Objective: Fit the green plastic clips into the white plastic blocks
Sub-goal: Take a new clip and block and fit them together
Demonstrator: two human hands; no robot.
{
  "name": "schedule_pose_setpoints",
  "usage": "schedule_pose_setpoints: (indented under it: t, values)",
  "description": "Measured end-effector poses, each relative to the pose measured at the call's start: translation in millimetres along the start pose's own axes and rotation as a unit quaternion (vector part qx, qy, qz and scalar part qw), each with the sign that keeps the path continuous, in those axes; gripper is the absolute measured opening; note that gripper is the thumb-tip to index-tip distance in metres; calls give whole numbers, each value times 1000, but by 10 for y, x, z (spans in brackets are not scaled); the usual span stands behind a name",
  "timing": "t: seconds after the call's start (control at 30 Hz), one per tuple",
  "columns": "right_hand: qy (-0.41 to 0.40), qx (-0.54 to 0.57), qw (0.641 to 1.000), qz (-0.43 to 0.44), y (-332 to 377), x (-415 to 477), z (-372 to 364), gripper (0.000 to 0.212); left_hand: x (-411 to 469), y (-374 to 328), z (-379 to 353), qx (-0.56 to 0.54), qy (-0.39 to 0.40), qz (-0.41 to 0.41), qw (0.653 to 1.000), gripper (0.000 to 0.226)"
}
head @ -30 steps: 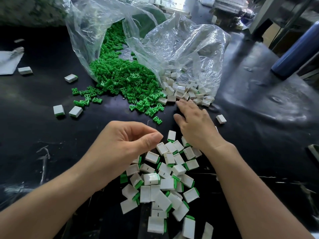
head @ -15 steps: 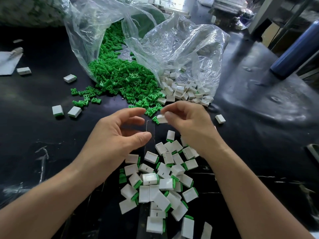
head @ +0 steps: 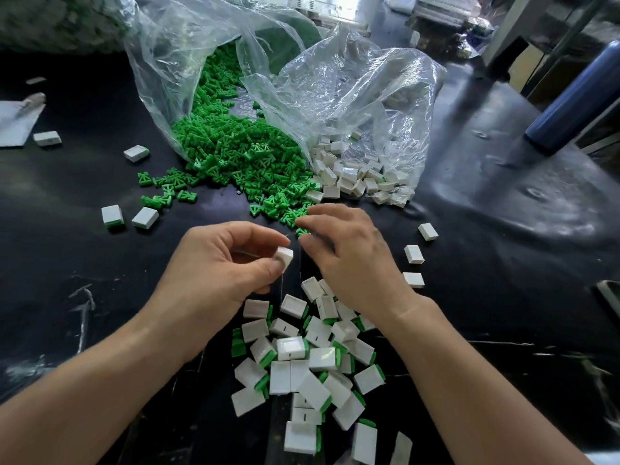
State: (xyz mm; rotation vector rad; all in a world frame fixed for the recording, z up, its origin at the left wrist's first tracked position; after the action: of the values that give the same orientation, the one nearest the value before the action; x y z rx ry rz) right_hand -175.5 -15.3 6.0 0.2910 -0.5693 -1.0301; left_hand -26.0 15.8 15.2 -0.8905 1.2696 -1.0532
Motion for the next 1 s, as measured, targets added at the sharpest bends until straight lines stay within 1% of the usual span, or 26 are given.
schedule_pose_setpoints:
  t: [0.07, 0.13, 0.2, 0.27, 0.4, 0.5, 0.57, 0.63, 0.7, 0.77, 0.83, 0.87, 0.93, 1.0]
  values:
    - [63, -58, 996, 34, -12, 9, -24, 27, -5, -5, -6, 4, 6, 0, 1000, 20]
    - [91, -97, 990, 42, -16, 16, -33, 25, -9, -8, -7, 2, 7, 1, 1000, 22]
    - [79, -104, 991, 32, -17, 18, -21, 22, -6, -8, -4, 3, 5, 0, 1000, 22]
    - [67, -78, 995, 15, -11, 14, -2, 22, 1, -2, 0, 1, 6, 3, 1000, 21]
    - [92, -48, 994, -29, -15, 13, 29, 26, 10, 26, 24, 2, 9, -2, 1000, 18]
    - [89, -45, 994, -47, -17, 10, 47, 17, 7, 20, 17, -24, 25, -3, 999, 26]
    - [78, -42, 995, -51, -21, 4, 50, 15, 2, 13, 6, -48, 40, 5, 998, 32]
    - [69, -38, 996, -49, -28, 2, 44, 15, -2, 8, -4, -63, 47, 16, 997, 30]
    - [55, -37, 997, -40, -34, 2, 56, 14, -4, 5, -14, -73, 44, 27, 996, 22]
    - [13, -7, 999, -29, -39, -1, 96, 11, -3, -2, -20, -91, 41, 43, 994, 14]
    - [-39, 78, 996, -35, -26, -6, 150, 5, -1, -11, -28, -102, 46, 56, 992, 12]
    - [-50, 127, 990, -40, -11, -10, 167, 3, 0, -14, -32, -103, 49, 58, 992, 12]
    - [-50, 197, 978, -41, 31, -20, 171, 9, -2, -19, -36, -102, 56, 58, 992, 11]
    - [-45, 227, 972, -34, 74, -32, 162, 19, -5, -22, -39, -97, 61, 53, 992, 8]
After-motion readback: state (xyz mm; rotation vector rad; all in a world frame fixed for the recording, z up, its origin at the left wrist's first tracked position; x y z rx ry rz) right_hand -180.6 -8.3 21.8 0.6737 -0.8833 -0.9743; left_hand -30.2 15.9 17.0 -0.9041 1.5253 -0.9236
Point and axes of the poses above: each hand's wrist, its own x-axis towards the middle knuckle, its own z-axis out of the back of the hand, y = z × x, the point moved 1 cm from there along x, towards the middle knuckle, and after that the axes turned 13 degrees about z, right-handed, at the moved point
